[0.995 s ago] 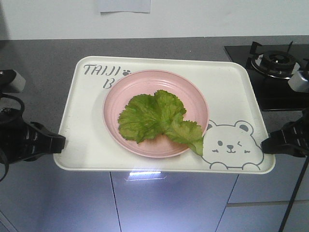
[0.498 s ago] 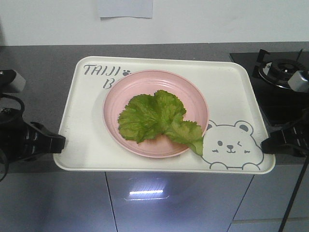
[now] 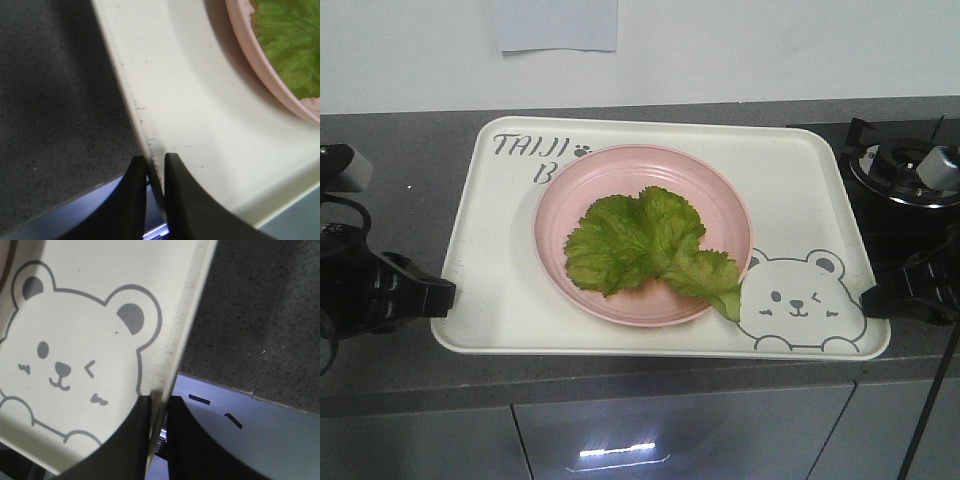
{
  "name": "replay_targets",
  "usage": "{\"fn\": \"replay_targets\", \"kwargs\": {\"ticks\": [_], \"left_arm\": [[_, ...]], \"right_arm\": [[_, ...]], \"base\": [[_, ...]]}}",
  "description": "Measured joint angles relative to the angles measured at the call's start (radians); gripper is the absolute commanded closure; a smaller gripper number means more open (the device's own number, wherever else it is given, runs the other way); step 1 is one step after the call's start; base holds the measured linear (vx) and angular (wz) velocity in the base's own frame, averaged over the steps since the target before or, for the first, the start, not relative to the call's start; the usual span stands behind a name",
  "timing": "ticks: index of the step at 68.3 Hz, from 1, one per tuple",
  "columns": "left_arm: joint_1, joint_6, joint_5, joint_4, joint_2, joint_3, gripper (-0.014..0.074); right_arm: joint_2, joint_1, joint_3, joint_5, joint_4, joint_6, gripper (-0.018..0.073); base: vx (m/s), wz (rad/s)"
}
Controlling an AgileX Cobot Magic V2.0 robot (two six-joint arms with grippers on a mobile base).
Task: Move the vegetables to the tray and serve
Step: 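Drive up to the counter beside the stove holding the tray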
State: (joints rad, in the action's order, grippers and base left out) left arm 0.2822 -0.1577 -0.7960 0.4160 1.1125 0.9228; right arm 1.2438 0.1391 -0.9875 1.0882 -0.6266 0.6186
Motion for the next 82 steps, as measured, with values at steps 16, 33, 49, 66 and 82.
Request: {"fn": "replay_targets", "kwargs": {"ticks": [16,33,49,66,82], "left_arm": [[0.0,0.0,0.0,0.0,0.0,0.0,0.0603],[0.0,0.0,0.0,0.0,0.0,0.0,0.0603],[0.0,0.0,0.0,0.0,0.0,0.0,0.0603],[0.0,0.0,0.0,0.0,0.0,0.0,0.0603],[0.0,0.0,0.0,0.0,0.0,0.0,0.0603]], "right_arm": [[0.0,0.0,0.0,0.0,0.0,0.0,0.0562],[0.0,0.0,0.0,0.0,0.0,0.0,0.0562],[0.0,0.0,0.0,0.0,0.0,0.0,0.0562],[0.0,0.0,0.0,0.0,0.0,0.0,0.0562],[0.0,0.0,0.0,0.0,0.0,0.0,0.0562]], "base": [[0.16,-0.1],[0.17,0.01],[0.15,0.11],[0.11,0.13],[0.07,0.12]]}}
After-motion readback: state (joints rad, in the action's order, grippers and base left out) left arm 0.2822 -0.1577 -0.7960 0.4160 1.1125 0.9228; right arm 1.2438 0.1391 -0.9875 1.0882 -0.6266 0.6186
